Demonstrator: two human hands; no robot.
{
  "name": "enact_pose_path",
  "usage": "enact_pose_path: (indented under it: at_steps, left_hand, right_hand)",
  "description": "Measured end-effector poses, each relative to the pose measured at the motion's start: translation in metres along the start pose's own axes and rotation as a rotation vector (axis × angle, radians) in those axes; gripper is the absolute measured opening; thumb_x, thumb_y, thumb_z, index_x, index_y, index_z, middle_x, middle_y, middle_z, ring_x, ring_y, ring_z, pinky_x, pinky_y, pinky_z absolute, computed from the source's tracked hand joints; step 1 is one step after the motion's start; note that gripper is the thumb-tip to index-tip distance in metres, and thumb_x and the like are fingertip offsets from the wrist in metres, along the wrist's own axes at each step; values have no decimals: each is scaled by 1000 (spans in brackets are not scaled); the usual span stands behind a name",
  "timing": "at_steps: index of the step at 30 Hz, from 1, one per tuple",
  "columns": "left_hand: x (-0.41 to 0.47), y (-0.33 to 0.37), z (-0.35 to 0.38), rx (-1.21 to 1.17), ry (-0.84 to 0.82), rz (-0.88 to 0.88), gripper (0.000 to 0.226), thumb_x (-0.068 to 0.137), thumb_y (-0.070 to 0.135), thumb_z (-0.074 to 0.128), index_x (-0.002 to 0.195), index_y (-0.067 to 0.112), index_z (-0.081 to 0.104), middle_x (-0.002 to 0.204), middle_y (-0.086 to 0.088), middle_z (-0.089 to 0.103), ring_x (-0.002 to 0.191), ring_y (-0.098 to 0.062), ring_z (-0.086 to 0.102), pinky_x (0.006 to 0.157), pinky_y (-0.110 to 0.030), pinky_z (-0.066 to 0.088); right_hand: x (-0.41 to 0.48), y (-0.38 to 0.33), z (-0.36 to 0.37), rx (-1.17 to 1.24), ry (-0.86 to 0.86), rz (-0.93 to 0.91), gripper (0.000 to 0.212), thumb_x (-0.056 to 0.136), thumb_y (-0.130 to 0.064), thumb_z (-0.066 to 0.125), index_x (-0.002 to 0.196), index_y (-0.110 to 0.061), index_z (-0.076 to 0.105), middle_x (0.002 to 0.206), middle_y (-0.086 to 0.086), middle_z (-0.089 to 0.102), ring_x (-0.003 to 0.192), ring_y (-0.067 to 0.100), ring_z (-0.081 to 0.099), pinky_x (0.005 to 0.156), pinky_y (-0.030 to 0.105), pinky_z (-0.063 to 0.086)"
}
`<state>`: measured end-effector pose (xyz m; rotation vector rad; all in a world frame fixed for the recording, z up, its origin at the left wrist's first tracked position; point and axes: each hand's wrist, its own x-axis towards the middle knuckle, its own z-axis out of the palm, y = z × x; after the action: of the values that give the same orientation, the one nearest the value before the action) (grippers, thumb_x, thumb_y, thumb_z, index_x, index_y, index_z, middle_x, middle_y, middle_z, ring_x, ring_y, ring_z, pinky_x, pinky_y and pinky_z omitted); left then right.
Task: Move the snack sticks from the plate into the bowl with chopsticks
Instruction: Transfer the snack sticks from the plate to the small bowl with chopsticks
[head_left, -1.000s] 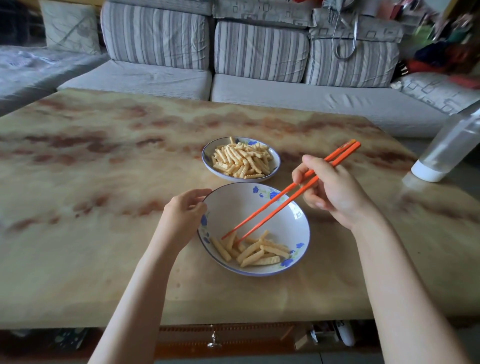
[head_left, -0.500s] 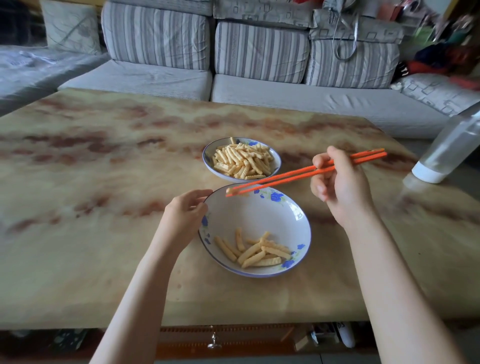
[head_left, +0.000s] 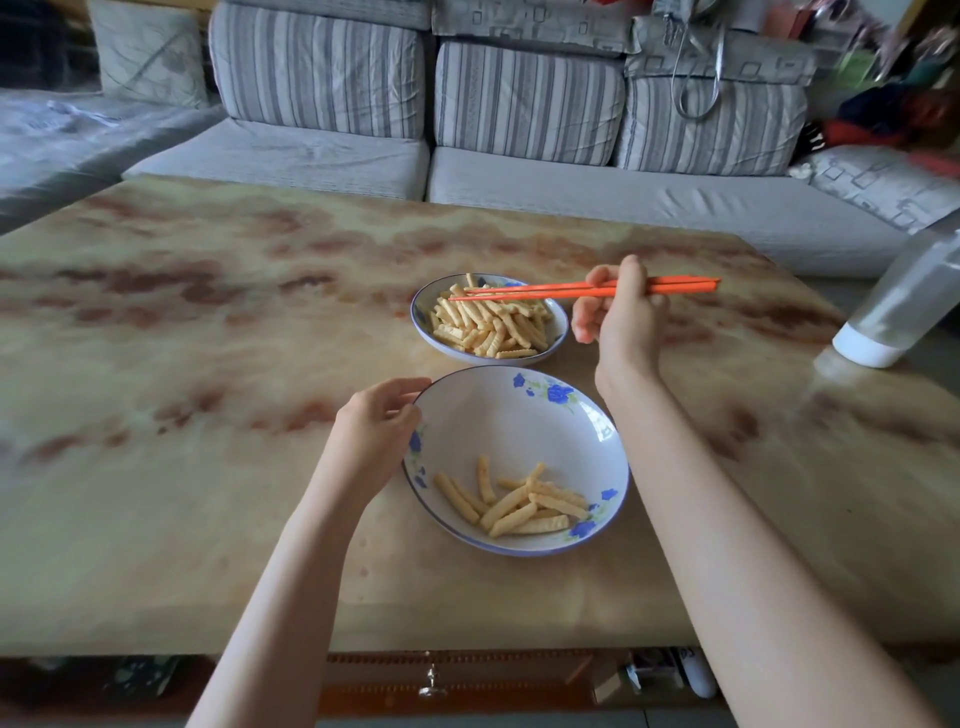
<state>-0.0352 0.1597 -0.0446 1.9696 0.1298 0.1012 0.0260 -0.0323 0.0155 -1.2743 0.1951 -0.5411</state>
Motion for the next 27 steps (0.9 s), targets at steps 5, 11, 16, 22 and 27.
enact_pose_path:
  at_steps: [5,11,16,22,27]
  left_hand:
    - [0,2,0,-2,-4,-5,40,87,1,47,114,23,69,102,0,69,79,-11,62,63,-10,46]
    - [0,1,-1,-14,-8,-10,39,87,2,48,111,24,69,98,2,69,74,-5,61,56,-4,43]
    - [-1,3,0,-3,-4,-14,40,86,2,48,111,25,69,97,1,70,81,-15,64,65,-16,48]
    - [-1,3,0,-1,-3,-11,41,86,0,47,111,24,69,95,2,68,77,-13,62,60,-11,46]
    - [-3,4,0,3,-2,-9,41,87,0,47,114,23,69,96,1,69,83,-17,64,68,-20,49]
  right_hand:
    - [1,14,12,-61,-44,22,43,101,-20,34,64,-10,53,38,2,49,31,16,40,36,19,30]
    - [-3,16,-4,-62,-45,20,42,101,-22,34,66,-10,54,37,2,49,31,16,39,37,21,31]
    - [-6,5,-29,-26,-91,1,42,102,-24,34,68,-9,53,37,2,47,31,17,36,36,21,26]
    - [-12,-22,-68,-136,-306,41,42,102,-25,34,68,-8,52,33,2,36,28,13,27,36,19,17]
    - [-13,-42,-81,-298,-421,70,44,101,-24,35,66,-7,54,31,2,30,27,12,21,40,24,11]
